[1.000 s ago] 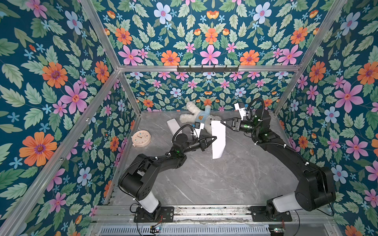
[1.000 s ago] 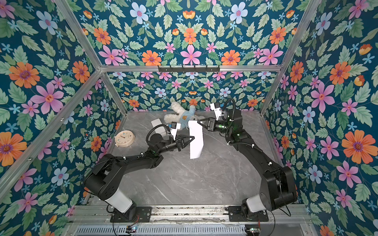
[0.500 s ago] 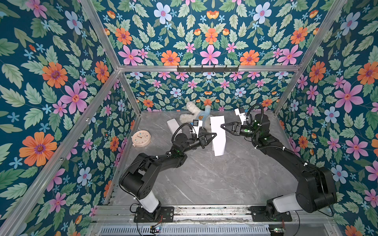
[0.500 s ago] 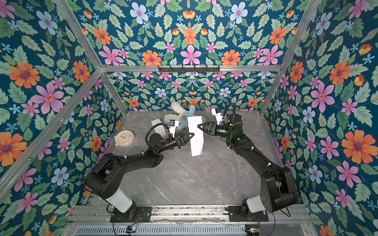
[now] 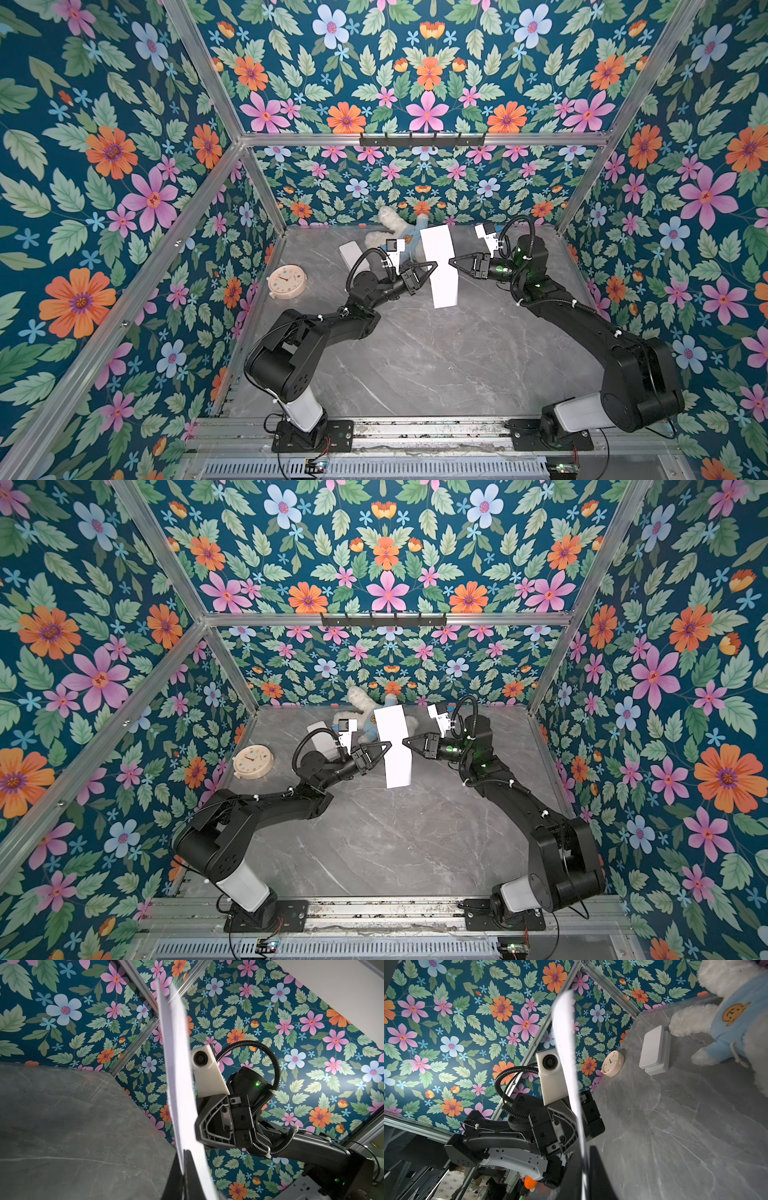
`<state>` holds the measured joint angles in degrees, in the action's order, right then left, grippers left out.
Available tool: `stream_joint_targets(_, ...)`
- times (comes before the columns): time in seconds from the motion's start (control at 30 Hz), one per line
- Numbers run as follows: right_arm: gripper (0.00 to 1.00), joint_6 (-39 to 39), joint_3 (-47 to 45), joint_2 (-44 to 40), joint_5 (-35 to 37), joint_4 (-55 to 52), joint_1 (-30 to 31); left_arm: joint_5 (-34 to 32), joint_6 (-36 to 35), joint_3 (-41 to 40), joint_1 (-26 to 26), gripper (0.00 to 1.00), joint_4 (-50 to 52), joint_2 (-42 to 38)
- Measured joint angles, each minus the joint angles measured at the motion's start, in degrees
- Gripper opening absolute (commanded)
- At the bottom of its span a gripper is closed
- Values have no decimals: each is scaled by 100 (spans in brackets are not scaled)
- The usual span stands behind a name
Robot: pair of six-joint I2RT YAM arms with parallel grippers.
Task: Fold the rectangular paper in half along the long edge
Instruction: Fold the paper.
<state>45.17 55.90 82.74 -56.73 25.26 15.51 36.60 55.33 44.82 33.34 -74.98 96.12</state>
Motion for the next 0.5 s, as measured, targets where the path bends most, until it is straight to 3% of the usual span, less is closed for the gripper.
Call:
stream_joint_targets(0.03, 29, -4, -7, 11, -9, 33, 0, -20, 20, 4, -11, 0, -35, 26)
stream_joint_targets(0.1, 6, -22, -20, 42, -15, 63, 2, -98, 144, 11, -52, 0, -114, 79)
stream_joint_targets(0.13, 0, -13, -17, 70, -17, 96, 2, -138, 168, 11, -74, 0, -155, 107)
stream_joint_targets(0.17, 3, -4, -13, 90, -24, 120, 2, -184, 203, 11, -94, 0, -203, 131)
stream_joint_targets(0.23, 20, 111, -4, 118, -28, 144, 2, -254, 306, 11, -109, 0, -306, 188)
stream_joint_targets(0.27, 16, 116, 0, 129, -31, 160, 2, -282, 339, 11, -107, 0, -337, 203)
stream_joint_targets(0.3, 4, 114, 9, 133, -28, 162, 0, -308, 382, 11, -107, 0, -385, 225)
stream_joint_targets(0.33, 1, 94, 13, 142, -37, 188, 0, -334, 435, 11, -109, 0, -420, 240)
stream_joint_targets(0.43, 27, 162, 24, 166, -55, 203, 2, -374, 472, 11, -109, 0, -522, 273)
stream_joint_targets(0.47, 25, 162, 24, 179, -61, 203, -2, -387, 479, 11, -109, 0, -544, 273)
stream_joint_targets(0.5, 14, 155, 20, 188, -68, 201, -4, -411, 494, 11, -109, 0, -562, 273)
